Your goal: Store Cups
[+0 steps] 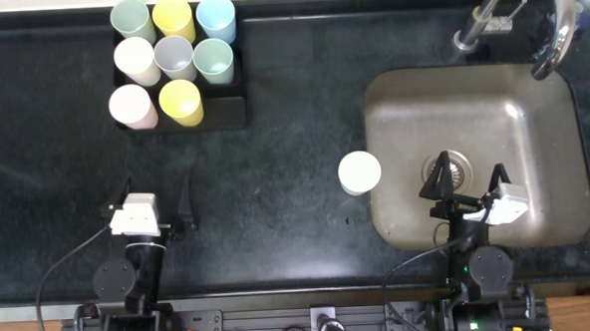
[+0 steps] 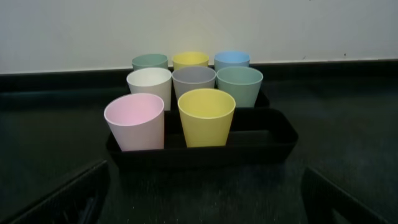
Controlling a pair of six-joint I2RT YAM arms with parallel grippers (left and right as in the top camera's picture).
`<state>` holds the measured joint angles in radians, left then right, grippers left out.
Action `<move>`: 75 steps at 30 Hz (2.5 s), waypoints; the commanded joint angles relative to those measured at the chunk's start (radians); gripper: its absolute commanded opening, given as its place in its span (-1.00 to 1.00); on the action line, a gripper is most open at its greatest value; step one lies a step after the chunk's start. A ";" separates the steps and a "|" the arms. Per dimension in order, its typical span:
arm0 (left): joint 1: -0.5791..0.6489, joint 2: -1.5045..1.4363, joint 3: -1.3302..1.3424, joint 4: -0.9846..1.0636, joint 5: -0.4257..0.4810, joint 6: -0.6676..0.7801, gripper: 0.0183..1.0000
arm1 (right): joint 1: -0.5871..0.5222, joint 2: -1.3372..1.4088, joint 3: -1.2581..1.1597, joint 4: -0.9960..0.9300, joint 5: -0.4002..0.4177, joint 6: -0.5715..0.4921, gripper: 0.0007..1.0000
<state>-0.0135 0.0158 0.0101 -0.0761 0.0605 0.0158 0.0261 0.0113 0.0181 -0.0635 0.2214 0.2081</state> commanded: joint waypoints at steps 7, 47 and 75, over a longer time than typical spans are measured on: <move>-0.005 -0.013 -0.002 -0.002 0.006 0.040 1.00 | 0.000 -0.008 -0.013 0.008 0.005 -0.006 0.99; -0.005 -0.013 -0.002 -0.002 0.006 0.040 1.00 | 0.006 0.195 0.439 -0.312 -0.128 -0.006 0.99; -0.005 -0.013 -0.002 -0.002 0.006 0.040 1.00 | 0.301 1.669 1.535 -1.446 -0.080 -0.287 0.94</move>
<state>-0.0135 0.0128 0.0097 -0.0753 0.0605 0.0368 0.3241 1.6608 1.5127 -1.5219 0.1356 -0.0208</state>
